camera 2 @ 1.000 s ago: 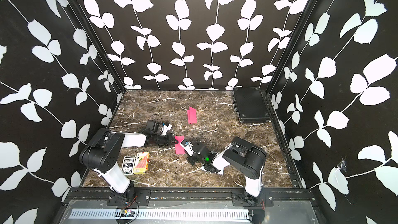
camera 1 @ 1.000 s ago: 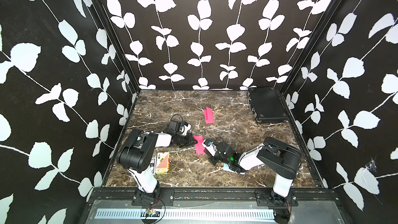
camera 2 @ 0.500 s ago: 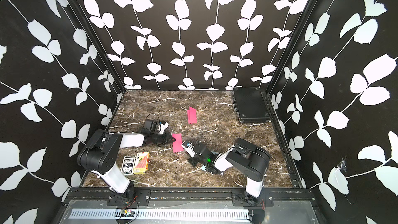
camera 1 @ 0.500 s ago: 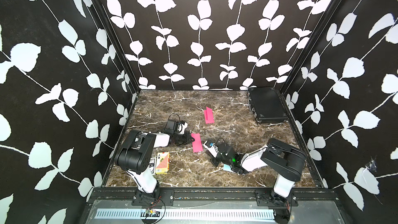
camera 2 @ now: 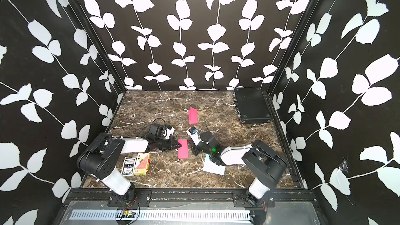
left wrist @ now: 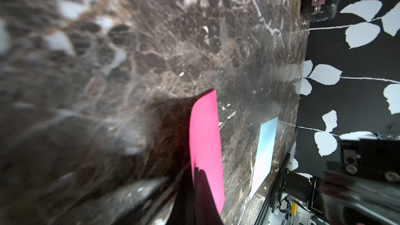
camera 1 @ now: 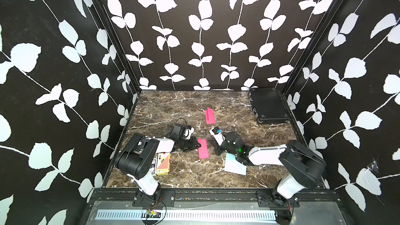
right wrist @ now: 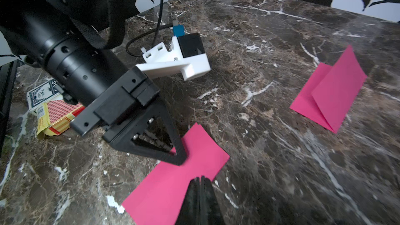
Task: Fold the square paper along the opposite sides
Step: Smooth out the paper at the center of the board.
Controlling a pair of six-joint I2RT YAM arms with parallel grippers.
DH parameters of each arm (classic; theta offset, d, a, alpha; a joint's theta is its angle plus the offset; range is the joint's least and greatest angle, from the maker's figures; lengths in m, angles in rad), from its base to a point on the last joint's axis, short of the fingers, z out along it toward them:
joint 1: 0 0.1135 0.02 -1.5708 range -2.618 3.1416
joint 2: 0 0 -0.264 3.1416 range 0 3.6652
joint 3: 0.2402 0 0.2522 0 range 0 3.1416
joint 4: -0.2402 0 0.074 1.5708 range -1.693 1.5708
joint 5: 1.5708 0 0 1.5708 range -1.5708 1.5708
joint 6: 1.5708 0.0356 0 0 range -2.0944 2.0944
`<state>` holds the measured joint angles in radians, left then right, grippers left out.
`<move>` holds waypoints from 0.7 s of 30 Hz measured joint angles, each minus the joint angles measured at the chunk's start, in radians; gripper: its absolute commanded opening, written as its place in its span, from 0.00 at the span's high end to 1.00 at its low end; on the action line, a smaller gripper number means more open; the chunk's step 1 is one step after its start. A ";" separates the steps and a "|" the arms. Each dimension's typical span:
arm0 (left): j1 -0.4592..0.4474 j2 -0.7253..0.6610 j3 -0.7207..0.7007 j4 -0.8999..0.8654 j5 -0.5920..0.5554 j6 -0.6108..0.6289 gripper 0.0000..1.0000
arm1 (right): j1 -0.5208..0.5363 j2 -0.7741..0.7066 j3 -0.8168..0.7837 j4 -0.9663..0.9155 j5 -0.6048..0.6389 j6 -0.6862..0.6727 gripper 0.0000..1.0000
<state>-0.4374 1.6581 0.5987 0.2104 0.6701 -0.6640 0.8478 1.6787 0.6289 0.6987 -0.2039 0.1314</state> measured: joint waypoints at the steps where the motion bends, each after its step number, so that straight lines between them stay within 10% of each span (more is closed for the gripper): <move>1: -0.006 0.005 0.000 0.003 0.002 -0.003 1.00 | 0.000 0.024 0.012 0.005 -0.003 0.000 0.95; 21: -0.014 0.007 0.001 -0.002 -0.002 0.013 1.00 | -0.005 0.301 0.123 0.106 0.021 -0.068 0.97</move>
<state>-0.4515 1.6650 0.5995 0.2081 0.6682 -0.6506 0.8433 1.9797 0.7521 0.8043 -0.1825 0.0631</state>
